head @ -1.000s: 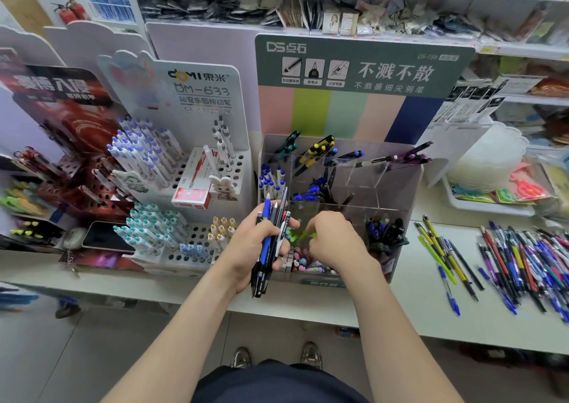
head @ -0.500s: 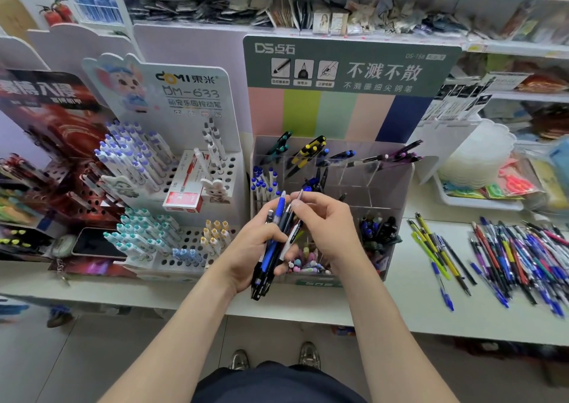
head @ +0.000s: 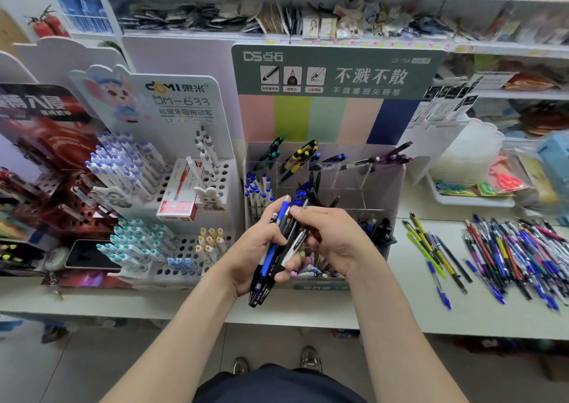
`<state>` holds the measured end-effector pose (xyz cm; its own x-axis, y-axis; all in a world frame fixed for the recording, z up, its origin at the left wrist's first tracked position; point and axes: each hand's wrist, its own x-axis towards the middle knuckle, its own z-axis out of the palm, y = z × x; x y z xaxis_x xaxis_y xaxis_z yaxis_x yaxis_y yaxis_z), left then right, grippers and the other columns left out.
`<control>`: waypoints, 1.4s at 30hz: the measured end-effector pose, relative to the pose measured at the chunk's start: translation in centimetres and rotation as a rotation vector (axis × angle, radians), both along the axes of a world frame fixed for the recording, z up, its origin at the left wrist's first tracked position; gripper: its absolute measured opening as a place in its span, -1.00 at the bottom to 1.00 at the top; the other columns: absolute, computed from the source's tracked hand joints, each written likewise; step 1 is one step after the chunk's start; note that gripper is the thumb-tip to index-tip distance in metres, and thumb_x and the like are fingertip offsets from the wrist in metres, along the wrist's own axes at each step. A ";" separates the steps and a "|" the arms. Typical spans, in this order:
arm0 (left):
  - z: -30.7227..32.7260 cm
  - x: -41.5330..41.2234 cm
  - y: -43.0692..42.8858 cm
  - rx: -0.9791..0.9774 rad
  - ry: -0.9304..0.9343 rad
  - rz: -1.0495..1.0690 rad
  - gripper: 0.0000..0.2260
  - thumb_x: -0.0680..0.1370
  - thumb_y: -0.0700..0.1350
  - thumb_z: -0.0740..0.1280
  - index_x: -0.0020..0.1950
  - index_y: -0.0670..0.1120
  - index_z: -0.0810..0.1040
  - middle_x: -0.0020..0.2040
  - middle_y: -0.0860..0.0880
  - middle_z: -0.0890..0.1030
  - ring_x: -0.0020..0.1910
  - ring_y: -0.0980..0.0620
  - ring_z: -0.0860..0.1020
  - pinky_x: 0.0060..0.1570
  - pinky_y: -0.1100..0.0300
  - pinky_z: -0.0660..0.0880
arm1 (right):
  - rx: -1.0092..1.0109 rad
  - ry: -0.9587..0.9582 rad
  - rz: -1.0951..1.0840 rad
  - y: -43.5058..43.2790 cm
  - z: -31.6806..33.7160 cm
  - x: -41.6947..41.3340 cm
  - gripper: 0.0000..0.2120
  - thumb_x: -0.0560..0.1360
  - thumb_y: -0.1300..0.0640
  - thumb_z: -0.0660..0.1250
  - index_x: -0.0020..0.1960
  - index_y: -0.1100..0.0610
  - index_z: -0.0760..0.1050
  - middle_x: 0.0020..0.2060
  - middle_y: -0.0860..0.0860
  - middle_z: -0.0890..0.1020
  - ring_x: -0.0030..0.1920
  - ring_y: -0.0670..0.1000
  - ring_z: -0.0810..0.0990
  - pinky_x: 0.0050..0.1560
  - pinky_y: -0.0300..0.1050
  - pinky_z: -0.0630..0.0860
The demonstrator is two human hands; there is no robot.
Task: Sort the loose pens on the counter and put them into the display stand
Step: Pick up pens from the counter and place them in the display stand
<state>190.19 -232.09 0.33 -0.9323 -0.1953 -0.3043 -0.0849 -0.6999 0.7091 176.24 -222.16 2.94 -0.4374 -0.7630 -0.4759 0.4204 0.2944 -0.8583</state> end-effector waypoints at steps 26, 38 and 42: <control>0.8 -1.9 -0.7 -0.550 -0.199 0.227 -0.33 0.57 -0.45 0.03 0.48 0.23 0.25 0.12 -0.21 0.71 -0.33 -0.10 0.45 -0.45 0.14 0.30 | -0.006 0.732 -0.376 0.2 0.7 -3.4 -0.74 0.75 0.08 0.11 0.42 -0.05 0.33 -0.28 -0.06 0.51 -0.32 -0.08 0.47 -0.30 -0.11 0.41; -0.1 -2.4 -0.7 -0.464 -0.208 0.308 -0.33 0.56 -0.43 0.04 0.53 0.18 0.25 0.06 -0.17 0.73 -0.35 -0.05 0.45 -0.48 0.15 0.30 | 0.518 1.186 0.241 0.8 1.0 -6.4 -0.79 0.75 -0.02 0.03 0.34 -0.09 0.33 -0.09 0.09 0.62 -0.12 0.19 0.58 -0.08 0.13 0.57; -0.1 -2.3 -0.8 -0.457 -0.207 0.320 -0.32 0.56 -0.43 0.04 0.53 0.21 0.26 0.07 -0.17 0.72 -0.34 -0.05 0.45 -0.47 0.15 0.30 | 0.221 1.071 0.100 0.0 1.6 -6.6 -0.83 0.75 -0.03 0.10 0.05 -0.01 0.41 -0.24 0.04 0.61 -0.29 0.01 0.55 -0.28 0.01 0.46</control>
